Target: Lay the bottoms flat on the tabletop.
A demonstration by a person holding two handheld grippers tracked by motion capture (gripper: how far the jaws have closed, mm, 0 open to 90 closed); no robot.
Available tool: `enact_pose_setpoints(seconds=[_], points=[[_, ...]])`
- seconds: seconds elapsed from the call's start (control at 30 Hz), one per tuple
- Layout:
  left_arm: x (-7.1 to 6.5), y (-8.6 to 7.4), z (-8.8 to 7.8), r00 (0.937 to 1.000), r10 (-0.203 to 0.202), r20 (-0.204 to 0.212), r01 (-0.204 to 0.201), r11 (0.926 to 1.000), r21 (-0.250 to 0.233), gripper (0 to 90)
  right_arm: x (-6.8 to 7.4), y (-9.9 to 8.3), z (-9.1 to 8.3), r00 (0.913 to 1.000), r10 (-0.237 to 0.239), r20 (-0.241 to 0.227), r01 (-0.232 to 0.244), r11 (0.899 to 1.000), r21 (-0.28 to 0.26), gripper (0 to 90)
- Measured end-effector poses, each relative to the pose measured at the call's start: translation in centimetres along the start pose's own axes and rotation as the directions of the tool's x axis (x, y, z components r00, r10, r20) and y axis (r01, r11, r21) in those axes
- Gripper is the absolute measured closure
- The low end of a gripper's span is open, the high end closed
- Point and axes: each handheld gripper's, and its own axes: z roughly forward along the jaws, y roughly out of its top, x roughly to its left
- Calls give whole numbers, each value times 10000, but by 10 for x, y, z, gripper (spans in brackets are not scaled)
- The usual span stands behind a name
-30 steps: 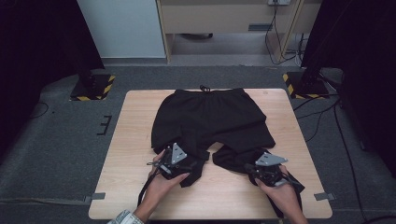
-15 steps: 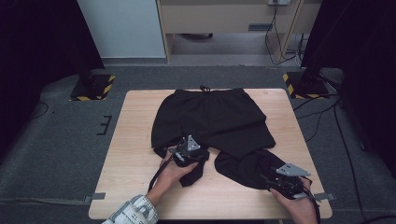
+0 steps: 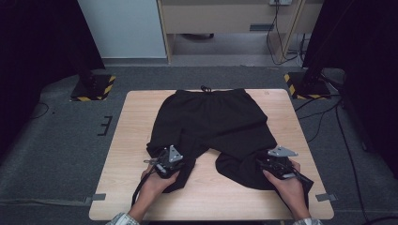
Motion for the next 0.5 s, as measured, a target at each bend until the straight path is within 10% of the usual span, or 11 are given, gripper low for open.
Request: enact_pose_setpoints(seconds=[0.23,0.5], points=[[2,-25,-32,9953,-598,-768,527,9944,-916,492,7,25,30,9993,-217,-305,230,9988,428,535],[2,-20,-38,9935,-732,-872,559,9808,-1870,410,8,24,28,9996,-73,-289,88,9986,521,501]])
